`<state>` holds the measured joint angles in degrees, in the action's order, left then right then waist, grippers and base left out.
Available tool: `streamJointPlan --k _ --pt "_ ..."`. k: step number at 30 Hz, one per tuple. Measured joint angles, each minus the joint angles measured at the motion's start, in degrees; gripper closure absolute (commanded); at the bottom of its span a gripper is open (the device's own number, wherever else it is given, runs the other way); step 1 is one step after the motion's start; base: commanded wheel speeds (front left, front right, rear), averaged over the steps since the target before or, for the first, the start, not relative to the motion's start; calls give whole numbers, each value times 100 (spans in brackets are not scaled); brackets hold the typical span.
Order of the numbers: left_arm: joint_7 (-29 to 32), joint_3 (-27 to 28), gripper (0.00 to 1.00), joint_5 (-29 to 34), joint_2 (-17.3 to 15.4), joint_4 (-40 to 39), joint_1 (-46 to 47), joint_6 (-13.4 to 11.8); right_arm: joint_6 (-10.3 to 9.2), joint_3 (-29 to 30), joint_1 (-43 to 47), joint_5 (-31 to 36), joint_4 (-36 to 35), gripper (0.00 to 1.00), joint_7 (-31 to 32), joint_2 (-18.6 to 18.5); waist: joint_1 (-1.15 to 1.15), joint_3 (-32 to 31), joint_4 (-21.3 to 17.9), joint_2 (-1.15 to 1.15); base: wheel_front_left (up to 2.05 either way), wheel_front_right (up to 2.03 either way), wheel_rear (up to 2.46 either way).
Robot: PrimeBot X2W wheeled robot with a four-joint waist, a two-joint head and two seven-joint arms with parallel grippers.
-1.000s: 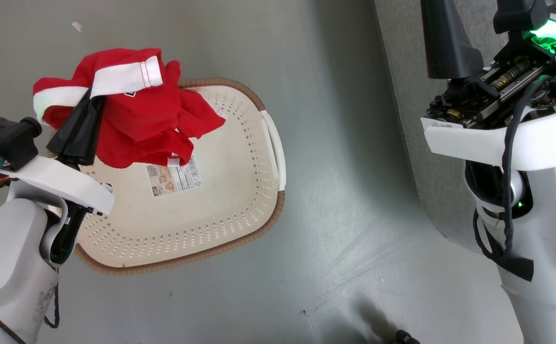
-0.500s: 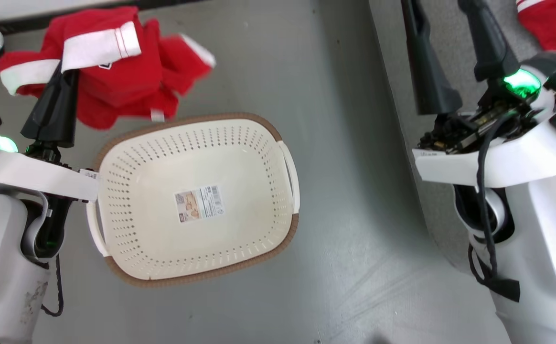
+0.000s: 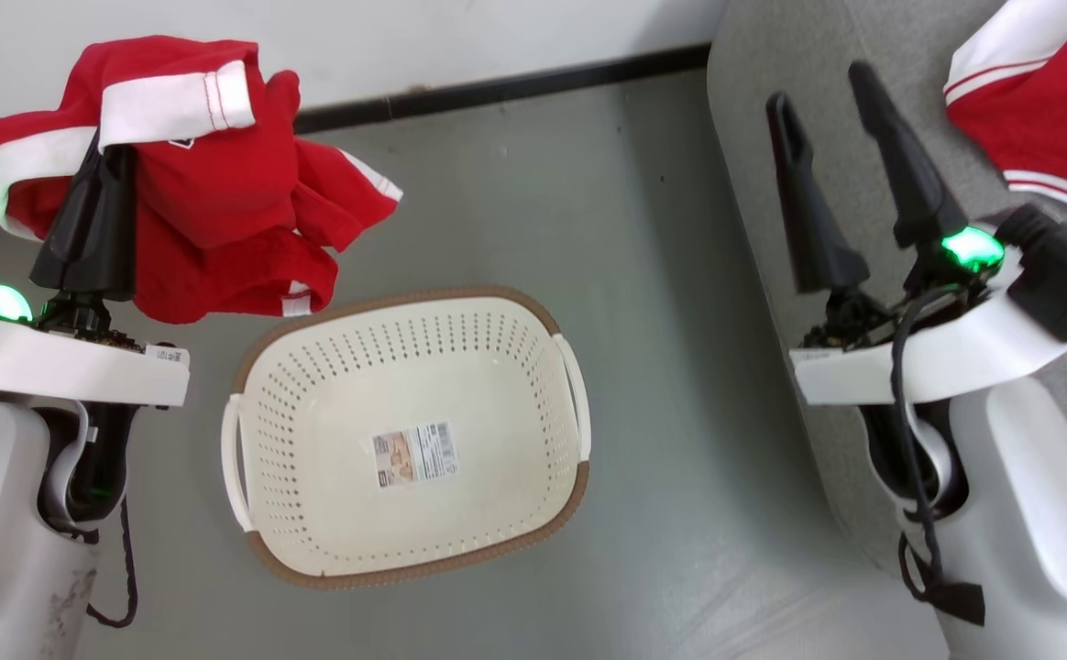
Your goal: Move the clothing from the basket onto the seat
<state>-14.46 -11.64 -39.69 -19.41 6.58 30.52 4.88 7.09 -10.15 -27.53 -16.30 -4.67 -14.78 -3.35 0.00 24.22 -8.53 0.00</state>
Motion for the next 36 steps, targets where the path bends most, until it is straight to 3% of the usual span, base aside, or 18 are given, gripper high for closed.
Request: streamJointPlan --k 16,26,36 --pt "-1 74 100 363 -82 -611 -337 -241 0 -194 659 99 437 0 0 10 0 -899 120 0 0 0 0" --pt "35 -198 100 695 -222 -870 -428 -332 0 -369 997 97 646 0 0 10 0 -1373 171 0 0 0 0" --pt "292 -693 100 769 -67 -1158 -430 -346 0 -731 1100 110 679 0 0 8 0 -1760 184 0 0 0 0"
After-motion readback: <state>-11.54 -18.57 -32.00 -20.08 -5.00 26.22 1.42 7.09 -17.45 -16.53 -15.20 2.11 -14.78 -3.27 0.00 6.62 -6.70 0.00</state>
